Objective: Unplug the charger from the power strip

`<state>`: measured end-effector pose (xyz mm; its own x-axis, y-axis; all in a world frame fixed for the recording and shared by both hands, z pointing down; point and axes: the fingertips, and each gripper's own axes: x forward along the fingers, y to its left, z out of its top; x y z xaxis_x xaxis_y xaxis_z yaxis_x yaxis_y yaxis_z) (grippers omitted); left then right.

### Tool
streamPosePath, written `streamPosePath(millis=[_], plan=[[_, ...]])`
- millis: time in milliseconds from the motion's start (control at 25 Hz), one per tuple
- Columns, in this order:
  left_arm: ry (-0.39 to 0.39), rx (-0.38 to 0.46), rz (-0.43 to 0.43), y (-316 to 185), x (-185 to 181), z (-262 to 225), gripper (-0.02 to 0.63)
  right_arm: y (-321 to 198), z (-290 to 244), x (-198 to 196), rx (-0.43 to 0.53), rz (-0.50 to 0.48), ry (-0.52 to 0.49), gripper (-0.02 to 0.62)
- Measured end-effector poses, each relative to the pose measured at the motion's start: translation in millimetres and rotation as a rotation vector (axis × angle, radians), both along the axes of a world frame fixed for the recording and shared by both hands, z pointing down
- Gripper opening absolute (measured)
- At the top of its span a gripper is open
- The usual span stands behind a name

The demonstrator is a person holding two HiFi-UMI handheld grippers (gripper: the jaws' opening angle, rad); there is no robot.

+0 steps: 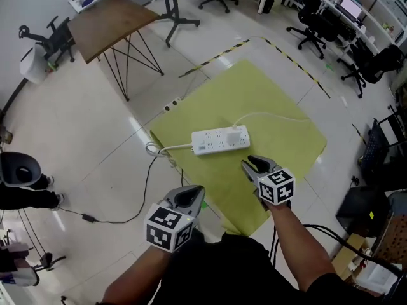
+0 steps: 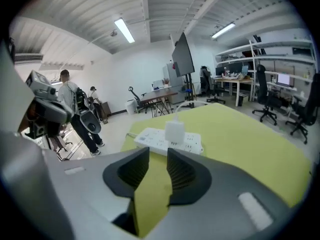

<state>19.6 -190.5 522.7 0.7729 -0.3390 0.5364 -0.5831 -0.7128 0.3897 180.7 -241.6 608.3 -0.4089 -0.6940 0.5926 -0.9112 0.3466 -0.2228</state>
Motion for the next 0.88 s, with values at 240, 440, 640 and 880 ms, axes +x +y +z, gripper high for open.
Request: streamPosePath(millis=[240, 440, 640, 880], plan=[[0.023, -0.020, -0.026, -0.2, -10.3, 6.7, 0.006, -44.5, 21.7, 7.8, -0.023, 0.069, 0.011, 0.159], [0.018, -0.045, -0.076, -0.9, -31.6, 12.5, 0.007, -83.4, 22.0, -3.9, 0.012, 0.096, 0.055, 0.299], [0.002, -0.056, -0.126, -4.2, -48.0, 15.0, 0.007, -114.3, 30.2, -12.6, 0.039, 0.123, 0.130, 0.360], [-0.008, -0.059, -0.165, -3.5, -62.2, 13.3, 0.006, -131.2, 44.7, -19.8, 0.036, 0.093, 0.193, 0.332]])
